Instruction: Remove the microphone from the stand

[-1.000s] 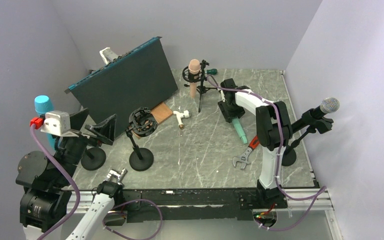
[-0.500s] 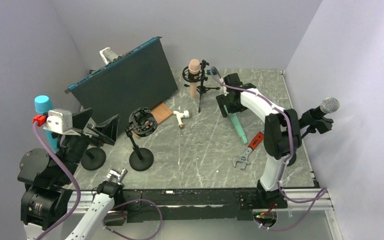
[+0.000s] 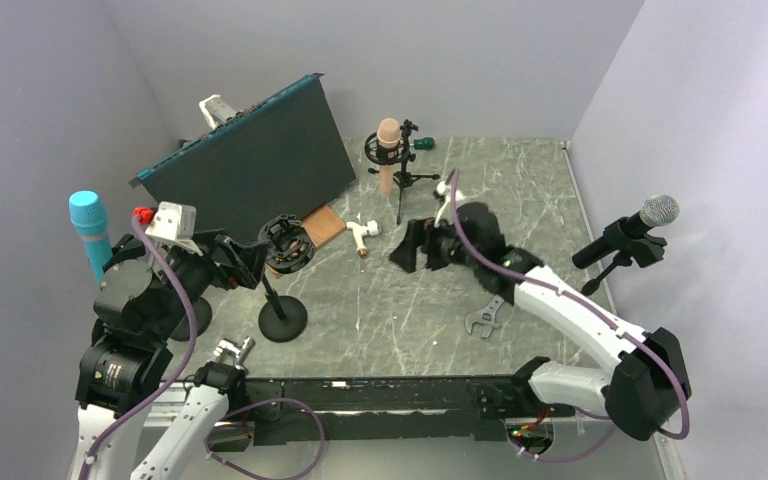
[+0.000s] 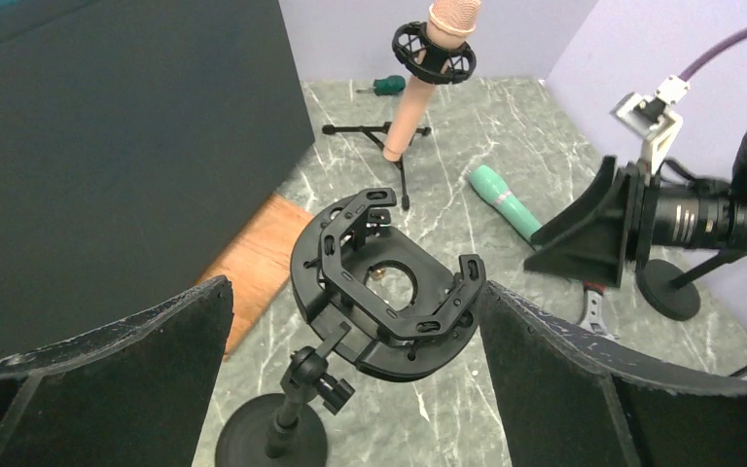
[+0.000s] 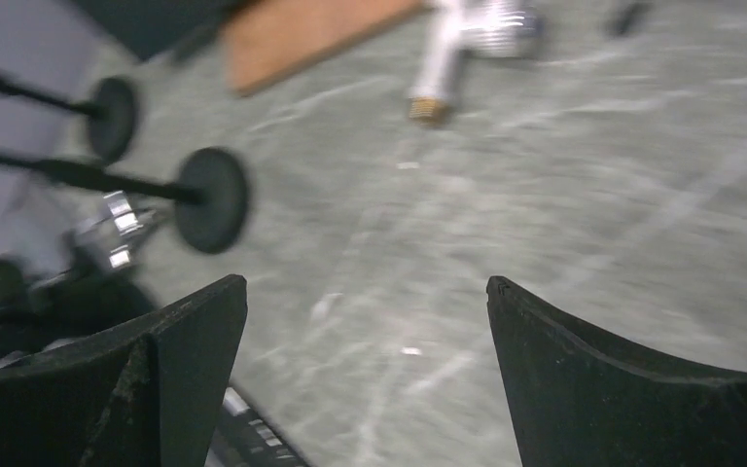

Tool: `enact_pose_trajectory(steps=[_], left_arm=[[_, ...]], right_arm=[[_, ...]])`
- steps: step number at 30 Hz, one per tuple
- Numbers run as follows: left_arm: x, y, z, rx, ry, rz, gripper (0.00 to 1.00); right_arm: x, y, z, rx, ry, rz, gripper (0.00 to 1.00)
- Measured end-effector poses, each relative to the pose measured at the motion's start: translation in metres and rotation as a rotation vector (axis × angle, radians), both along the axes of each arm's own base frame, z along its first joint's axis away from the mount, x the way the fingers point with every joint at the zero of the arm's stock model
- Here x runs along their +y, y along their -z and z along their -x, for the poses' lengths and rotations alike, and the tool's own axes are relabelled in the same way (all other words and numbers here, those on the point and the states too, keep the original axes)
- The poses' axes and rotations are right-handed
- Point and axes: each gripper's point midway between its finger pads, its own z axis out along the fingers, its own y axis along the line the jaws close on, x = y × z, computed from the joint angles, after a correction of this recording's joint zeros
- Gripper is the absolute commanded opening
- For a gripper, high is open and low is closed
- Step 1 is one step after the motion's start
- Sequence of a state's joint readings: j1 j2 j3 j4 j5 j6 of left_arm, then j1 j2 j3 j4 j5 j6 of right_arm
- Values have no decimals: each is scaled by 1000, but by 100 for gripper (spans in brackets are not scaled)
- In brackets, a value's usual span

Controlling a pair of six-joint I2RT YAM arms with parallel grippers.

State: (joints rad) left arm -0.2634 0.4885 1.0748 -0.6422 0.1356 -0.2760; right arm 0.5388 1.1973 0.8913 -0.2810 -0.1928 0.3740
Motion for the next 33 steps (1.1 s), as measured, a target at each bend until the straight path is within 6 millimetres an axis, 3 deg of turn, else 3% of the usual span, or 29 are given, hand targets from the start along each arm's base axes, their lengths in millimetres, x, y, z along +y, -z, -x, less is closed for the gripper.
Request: enact_pose_trajectory(steps=[4,8,10,20,29,33], left_arm=[[-7,8,0,33,28,31,99],[-12,2,2,20,53,63,99],[-14,-2,4,11,61,80,99],[-8,-7,14,-10,45,90,99],[1,-7,21,-12,8,64,99],[4,-5,21,-11,-4,54,99]], right_arm=[[72,-14,51,-60,-189,-227,94],[118,-18,92,-163,-320,-337,94],[138,-20,101,-225,-350,-372,95],[217,3,98,-483,-318,-313,92],[270,-12,97,-690,-295,-263,83],[293,-10,90,-729,-297,-229,69]])
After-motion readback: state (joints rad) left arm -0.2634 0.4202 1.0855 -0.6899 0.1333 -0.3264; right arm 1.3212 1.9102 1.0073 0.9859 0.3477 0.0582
